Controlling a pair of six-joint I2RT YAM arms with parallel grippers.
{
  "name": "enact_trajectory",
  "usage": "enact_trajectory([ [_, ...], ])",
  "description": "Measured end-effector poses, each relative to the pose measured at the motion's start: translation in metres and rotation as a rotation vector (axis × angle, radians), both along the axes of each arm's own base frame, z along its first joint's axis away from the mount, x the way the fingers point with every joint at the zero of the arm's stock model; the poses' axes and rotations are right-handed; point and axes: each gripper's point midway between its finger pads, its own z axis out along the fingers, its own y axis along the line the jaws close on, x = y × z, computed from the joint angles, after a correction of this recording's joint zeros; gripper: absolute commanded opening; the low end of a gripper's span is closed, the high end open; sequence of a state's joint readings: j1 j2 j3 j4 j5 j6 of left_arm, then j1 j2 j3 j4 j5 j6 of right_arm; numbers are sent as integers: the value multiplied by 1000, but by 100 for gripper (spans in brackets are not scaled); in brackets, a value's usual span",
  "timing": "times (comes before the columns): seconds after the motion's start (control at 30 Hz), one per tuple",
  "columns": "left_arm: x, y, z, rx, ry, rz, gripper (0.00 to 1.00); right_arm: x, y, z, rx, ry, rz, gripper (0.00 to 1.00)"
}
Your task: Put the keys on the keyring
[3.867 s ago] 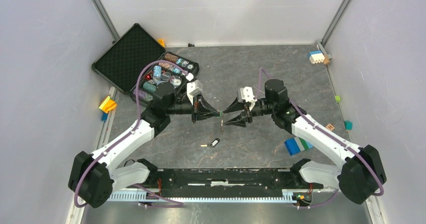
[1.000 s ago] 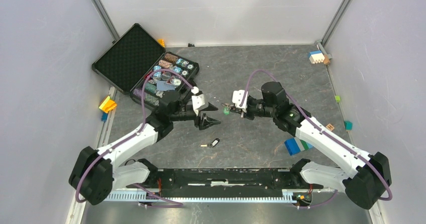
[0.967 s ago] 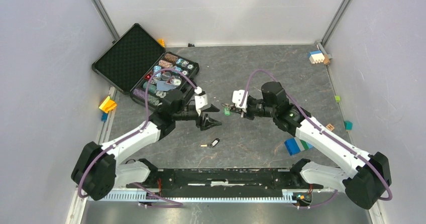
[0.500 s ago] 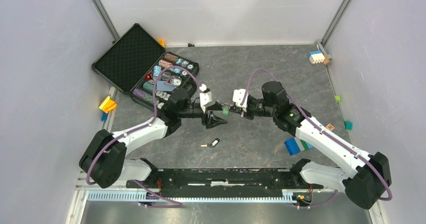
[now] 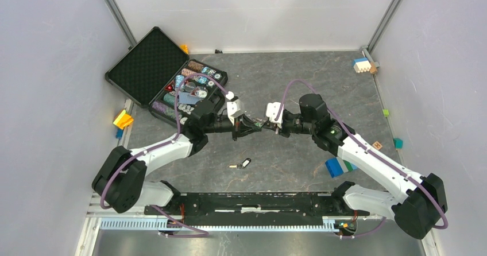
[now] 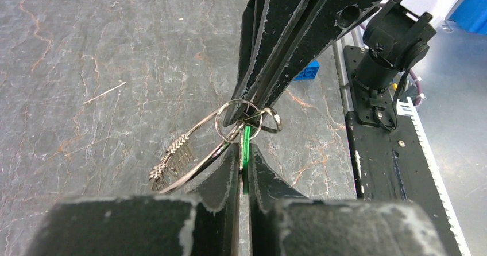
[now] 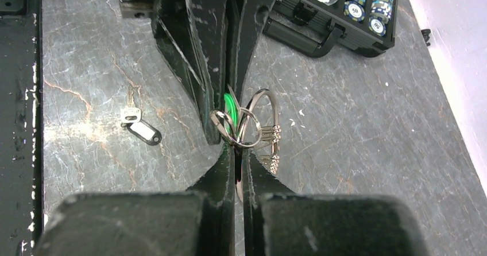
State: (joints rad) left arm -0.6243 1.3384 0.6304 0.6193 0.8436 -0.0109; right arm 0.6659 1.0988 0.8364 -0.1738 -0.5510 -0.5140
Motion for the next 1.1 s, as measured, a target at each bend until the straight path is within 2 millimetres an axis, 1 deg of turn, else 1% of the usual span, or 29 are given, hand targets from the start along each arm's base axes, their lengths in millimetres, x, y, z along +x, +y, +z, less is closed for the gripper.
enact_trajectory([
  [0.17, -2, 8, 6, 31, -16, 30, 2, 2, -3, -6, -17, -4, -14, 0],
  [0.33, -3, 15, 13, 78, -50, 63, 2, 0, 0, -4, -12, -17, 4, 0],
  [0.5, -6, 20, 9, 130, -65, 52, 3, -1, 1, -5, -12, -16, 16, 0],
  [0.6, -7, 23, 5, 175, -90, 37, 6, -2, 3, -9, -15, -1, 27, 0],
  [0.73, -9, 29, 2, 224, -139, 23, 9, -5, 7, -13, -17, 23, 59, 0],
  [0.87, -9, 32, -2, 282, -218, 7, 10, -9, 13, -20, -26, 69, 99, 0],
  [1.1, -10, 40, -14, 438, -400, -46, 10, -13, 17, -36, -44, 133, 126, 0],
])
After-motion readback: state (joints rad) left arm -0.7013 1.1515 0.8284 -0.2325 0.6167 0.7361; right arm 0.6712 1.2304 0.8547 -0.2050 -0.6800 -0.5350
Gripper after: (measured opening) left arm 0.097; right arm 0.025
